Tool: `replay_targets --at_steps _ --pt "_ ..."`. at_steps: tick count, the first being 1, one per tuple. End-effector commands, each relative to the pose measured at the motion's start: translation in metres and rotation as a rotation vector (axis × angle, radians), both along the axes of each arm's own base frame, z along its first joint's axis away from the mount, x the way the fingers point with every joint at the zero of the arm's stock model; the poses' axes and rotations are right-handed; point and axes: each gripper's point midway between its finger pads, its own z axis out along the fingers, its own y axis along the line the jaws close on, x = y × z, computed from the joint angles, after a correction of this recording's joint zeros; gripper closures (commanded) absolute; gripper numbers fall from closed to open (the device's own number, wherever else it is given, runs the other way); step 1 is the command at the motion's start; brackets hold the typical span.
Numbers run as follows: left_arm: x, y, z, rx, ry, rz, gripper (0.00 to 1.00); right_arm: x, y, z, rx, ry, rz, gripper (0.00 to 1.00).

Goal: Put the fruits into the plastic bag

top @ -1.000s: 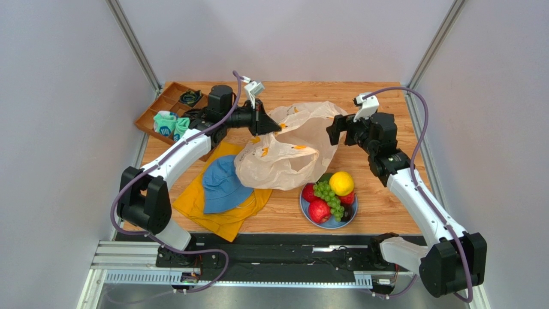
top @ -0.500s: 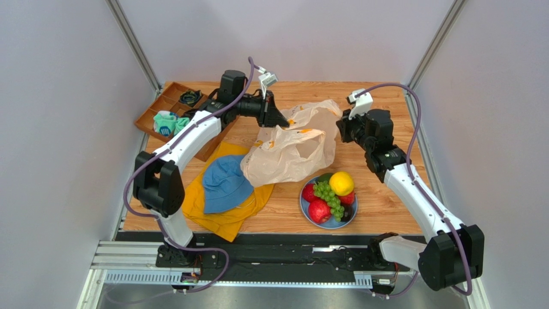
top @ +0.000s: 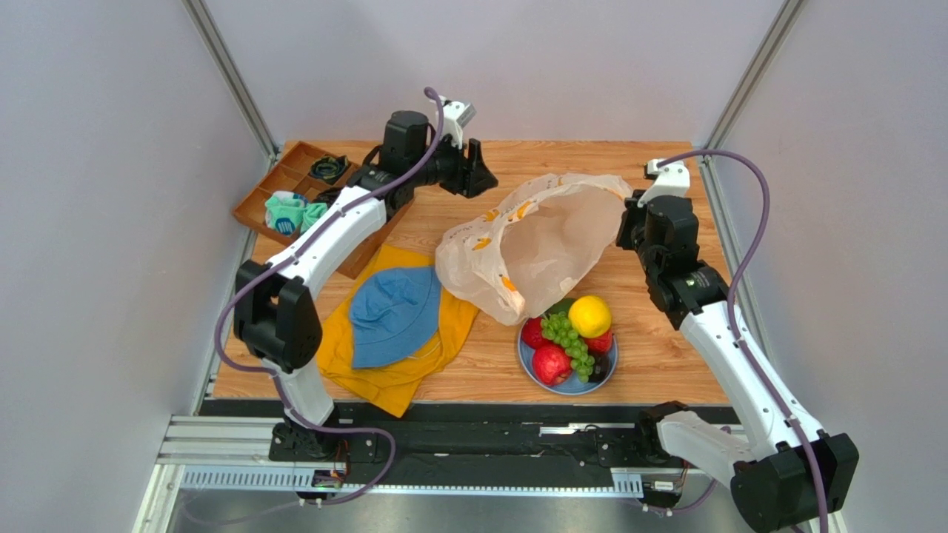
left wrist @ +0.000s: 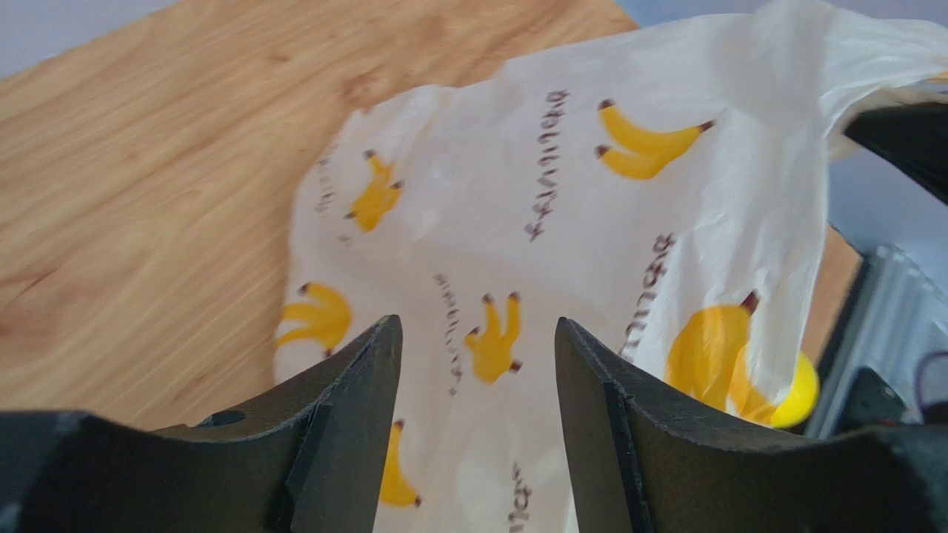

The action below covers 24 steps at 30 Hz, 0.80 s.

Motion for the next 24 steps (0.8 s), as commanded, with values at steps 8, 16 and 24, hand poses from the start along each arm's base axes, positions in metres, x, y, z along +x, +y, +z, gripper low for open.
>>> replay_targets --at_steps 8,16,24 --pt "-0.092 0.054 0.041 -0.097 -0.134 0.352 0.36 0.004 0.037 0.000 0.037 0.011 -0.122 1.00" --pt "-0.181 0.038 0.008 -0.244 -0.008 0.193 0.31 0.015 0.073 -0.011 0.033 0.053 -0.076 1.00" --pt "-0.224 -0.009 -0.037 -0.217 0.091 -0.005 0.30 0.019 0.083 -0.013 0.045 0.066 -0.056 1.00"
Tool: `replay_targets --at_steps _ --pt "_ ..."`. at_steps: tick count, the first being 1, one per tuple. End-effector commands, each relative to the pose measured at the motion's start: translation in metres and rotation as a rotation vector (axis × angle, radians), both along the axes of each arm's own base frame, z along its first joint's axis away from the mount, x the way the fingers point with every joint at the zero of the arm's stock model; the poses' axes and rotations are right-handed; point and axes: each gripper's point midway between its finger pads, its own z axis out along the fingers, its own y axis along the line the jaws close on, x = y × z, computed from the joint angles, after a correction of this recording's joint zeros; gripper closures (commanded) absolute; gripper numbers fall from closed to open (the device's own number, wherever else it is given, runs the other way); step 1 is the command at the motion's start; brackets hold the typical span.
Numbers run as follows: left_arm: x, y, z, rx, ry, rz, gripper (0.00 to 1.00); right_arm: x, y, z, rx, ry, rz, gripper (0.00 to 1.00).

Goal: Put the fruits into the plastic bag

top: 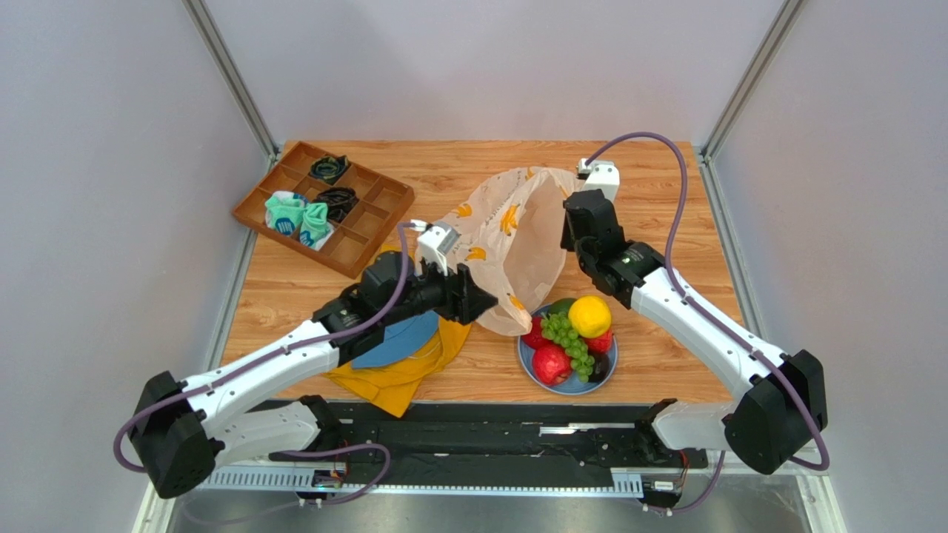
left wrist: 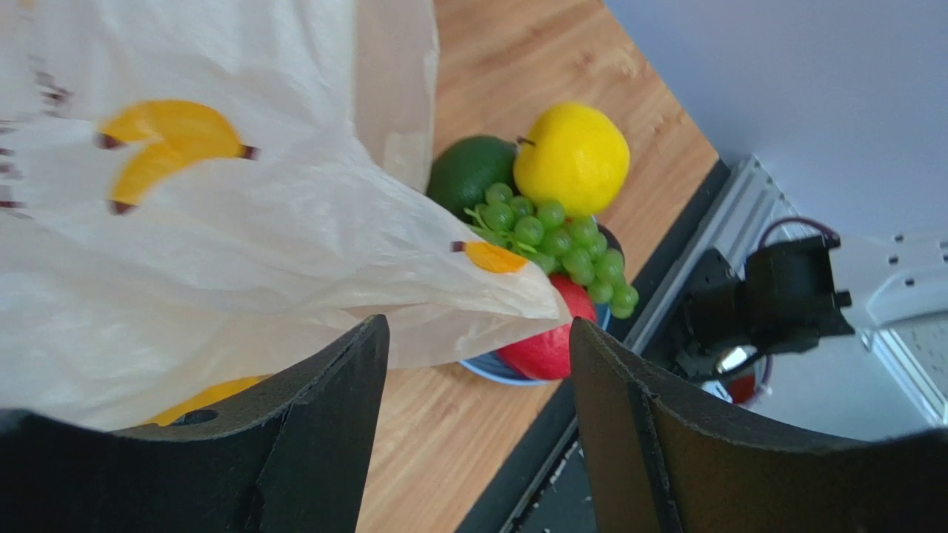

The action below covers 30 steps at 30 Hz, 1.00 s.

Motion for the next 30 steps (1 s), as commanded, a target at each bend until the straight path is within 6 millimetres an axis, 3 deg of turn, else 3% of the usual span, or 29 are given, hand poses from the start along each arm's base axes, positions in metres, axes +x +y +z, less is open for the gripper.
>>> replay_targets --at_steps 1,3,7,13,25,30 --pt "-0.021 -0.032 0.012 -0.096 -0.003 -0.104 0.30 0.007 0.003 0.028 0.060 -0.070 -0.028 1.00" --pt "-0.021 -0.038 0.004 -0.087 0.024 -0.099 0.30 0.006 0.003 0.031 0.066 -0.075 -0.028 1.00" --pt "-0.020 -0.051 -0.034 -0.053 0.150 -0.070 0.30 0.004 0.003 0.035 0.076 -0.081 -0.025 1.00" --pt "-0.014 -0.055 -0.056 -0.012 0.198 -0.005 0.30 0.001 0.003 0.038 0.091 -0.088 -0.014 1.00" --pt "0.007 -0.077 -0.069 -0.105 0.231 0.067 0.30 0.000 0.006 0.035 0.101 -0.081 -0.003 1.00" --pt "0.017 -0.078 -0.063 -0.148 0.203 0.107 0.41 -0.003 0.002 0.035 0.094 -0.085 -0.011 1.00"
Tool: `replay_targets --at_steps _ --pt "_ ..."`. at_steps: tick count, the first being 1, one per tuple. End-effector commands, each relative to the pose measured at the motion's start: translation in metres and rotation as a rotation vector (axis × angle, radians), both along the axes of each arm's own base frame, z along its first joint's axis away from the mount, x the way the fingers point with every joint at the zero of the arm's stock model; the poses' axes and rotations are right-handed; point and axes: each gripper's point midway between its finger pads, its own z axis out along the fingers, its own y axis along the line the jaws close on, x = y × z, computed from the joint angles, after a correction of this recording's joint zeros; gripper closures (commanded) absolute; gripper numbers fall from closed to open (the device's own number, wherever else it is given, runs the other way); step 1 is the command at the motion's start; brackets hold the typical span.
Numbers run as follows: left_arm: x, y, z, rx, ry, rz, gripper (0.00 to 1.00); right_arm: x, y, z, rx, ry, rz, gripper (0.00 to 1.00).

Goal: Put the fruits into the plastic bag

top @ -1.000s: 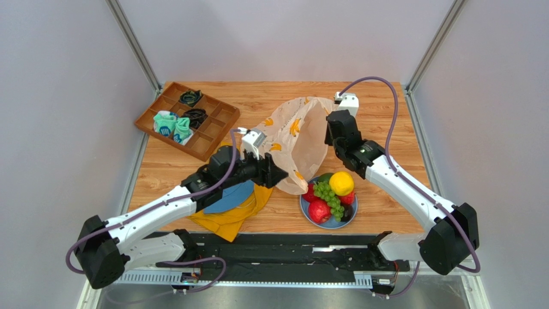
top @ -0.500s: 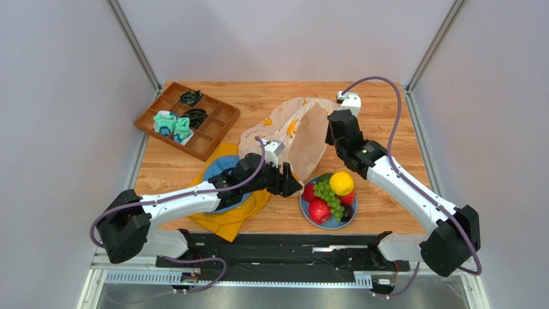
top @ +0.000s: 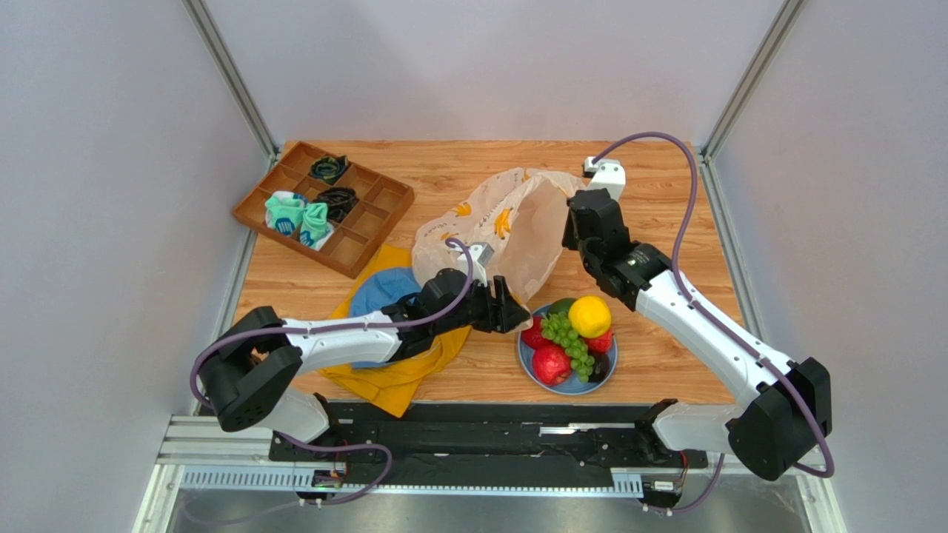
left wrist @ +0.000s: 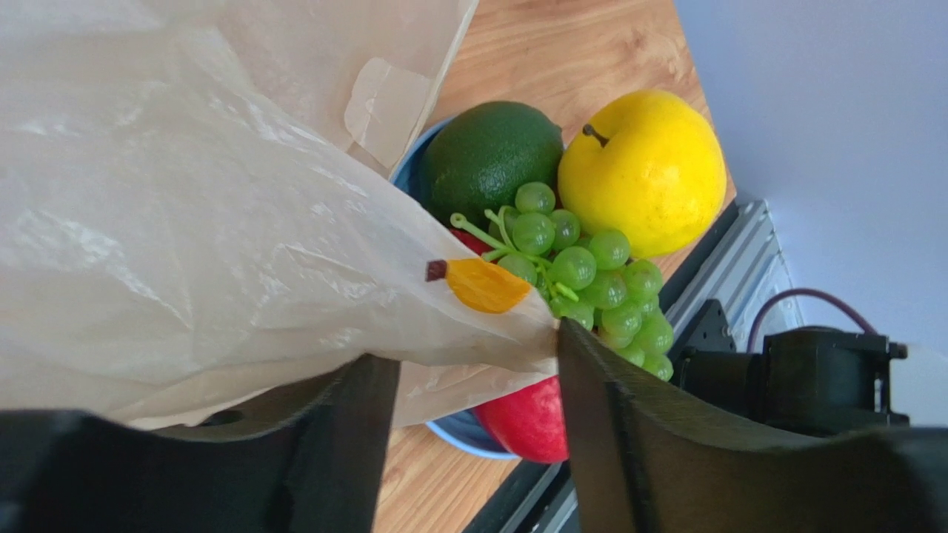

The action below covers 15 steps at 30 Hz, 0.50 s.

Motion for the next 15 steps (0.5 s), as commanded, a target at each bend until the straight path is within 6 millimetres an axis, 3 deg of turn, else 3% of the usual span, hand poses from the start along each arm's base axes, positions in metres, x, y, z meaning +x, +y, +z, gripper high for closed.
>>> replay_targets --at_steps 1,10,15 --pt "0.019 -0.006 0.033 -0.103 -0.087 0.077 0.43 0.000 -0.002 0.025 0.047 -0.066 -0.021 1.00" --pt "0.042 0.001 0.053 -0.091 -0.191 0.171 0.72 -0.003 -0.008 0.026 0.033 -0.070 -0.031 1.00" --pt "0.057 0.024 0.084 -0.084 -0.290 0.229 1.00 -0.008 -0.020 0.032 0.004 -0.086 -0.064 1.00"
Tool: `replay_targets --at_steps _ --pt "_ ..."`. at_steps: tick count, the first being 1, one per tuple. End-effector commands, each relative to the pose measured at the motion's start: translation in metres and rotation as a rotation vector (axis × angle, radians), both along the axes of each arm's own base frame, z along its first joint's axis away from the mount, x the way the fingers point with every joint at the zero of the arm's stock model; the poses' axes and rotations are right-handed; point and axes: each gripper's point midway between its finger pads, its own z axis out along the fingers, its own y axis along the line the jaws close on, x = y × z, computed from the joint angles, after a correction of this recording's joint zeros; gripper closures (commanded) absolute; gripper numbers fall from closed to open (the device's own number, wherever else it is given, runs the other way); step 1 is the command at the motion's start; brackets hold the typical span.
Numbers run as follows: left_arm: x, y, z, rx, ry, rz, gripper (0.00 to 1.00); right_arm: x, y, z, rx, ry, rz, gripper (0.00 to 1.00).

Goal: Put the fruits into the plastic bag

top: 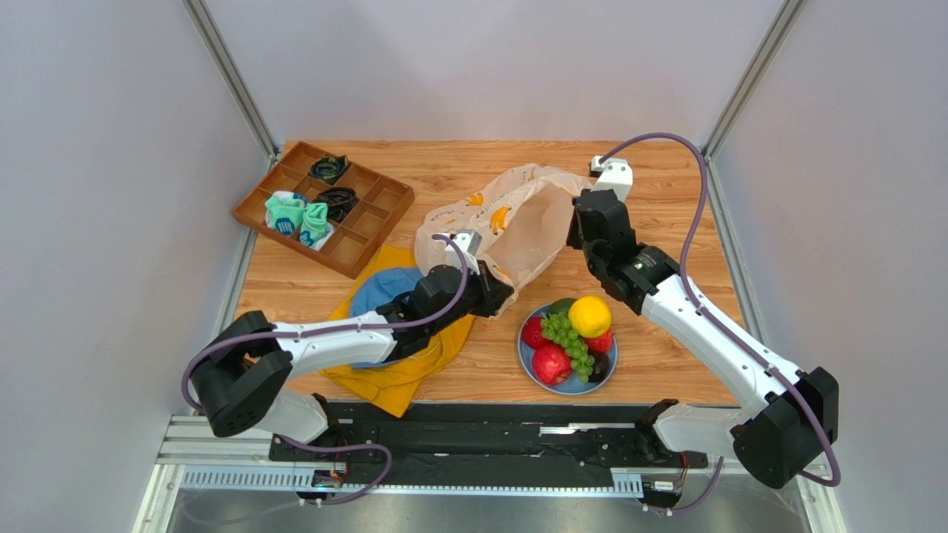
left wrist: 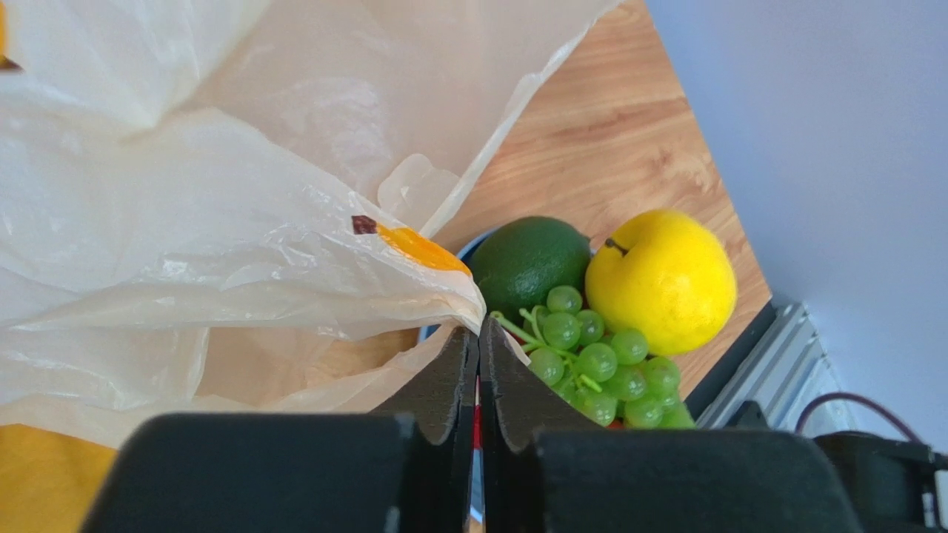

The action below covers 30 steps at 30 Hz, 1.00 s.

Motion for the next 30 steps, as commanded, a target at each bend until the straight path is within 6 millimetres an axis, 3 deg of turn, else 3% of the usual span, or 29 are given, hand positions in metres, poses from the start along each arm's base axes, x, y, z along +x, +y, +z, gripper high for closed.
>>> replay_targets --at_steps 1,2,4,5,8,10,11,13,17,19,20,22,23,24,30 --pt "0.023 0.016 0.064 -0.056 -0.160 0.058 1.00 -0.006 -0.018 0.024 -0.011 -0.066 -0.061 1.00" --pt "0.034 0.029 0.074 -0.073 -0.175 0.077 1.00 -0.007 -0.021 0.027 -0.019 -0.072 -0.065 1.00" --pt "0.031 0.029 0.085 -0.108 -0.161 -0.018 1.00 -0.010 -0.027 0.032 -0.032 -0.081 -0.085 1.00" --pt "0.042 0.040 0.088 -0.113 -0.153 -0.021 1.00 -0.011 -0.029 0.035 -0.038 -0.084 -0.088 1.00" --pt "0.032 0.038 0.116 -0.148 -0.141 -0.209 1.00 -0.018 -0.036 0.046 -0.041 -0.099 -0.104 1.00" --pt "0.028 0.042 0.122 -0.123 -0.128 -0.264 1.00 -0.022 -0.040 0.056 -0.035 -0.119 -0.107 1.00" --pt "0.033 0.045 0.138 -0.128 -0.150 -0.273 1.00 -0.023 -0.042 0.059 -0.034 -0.125 -0.108 1.00" --pt "0.024 0.048 0.142 -0.124 -0.118 -0.337 1.00 -0.024 -0.044 0.061 -0.041 -0.130 -0.111 1.00" --pt "0.018 0.057 0.167 -0.158 -0.100 -0.406 1.00 -0.018 -0.042 0.050 -0.057 -0.096 -0.103 1.00" --pt "0.010 0.060 0.165 -0.130 -0.071 -0.437 1.00 -0.013 -0.046 0.040 -0.058 -0.063 -0.113 1.00" --pt "0.010 0.062 0.174 -0.121 -0.088 -0.446 1.00 -0.008 -0.044 0.033 -0.067 -0.038 -0.108 1.00" --pt "0.005 0.065 0.160 -0.052 -0.041 -0.481 1.00 -0.005 -0.046 0.026 -0.077 -0.012 -0.115 1.00" --pt "0.006 0.067 0.168 -0.038 -0.056 -0.489 1.00 -0.002 -0.044 0.022 -0.077 0.002 -0.109 1.00" --pt "0.003 0.069 0.159 -0.011 -0.015 -0.499 1.00 -0.002 -0.044 0.019 -0.081 0.012 -0.106 1.00" --pt "0.015 0.068 0.142 0.003 -0.018 -0.531 1.00 0.000 -0.039 0.015 -0.078 0.040 -0.082 0.98"
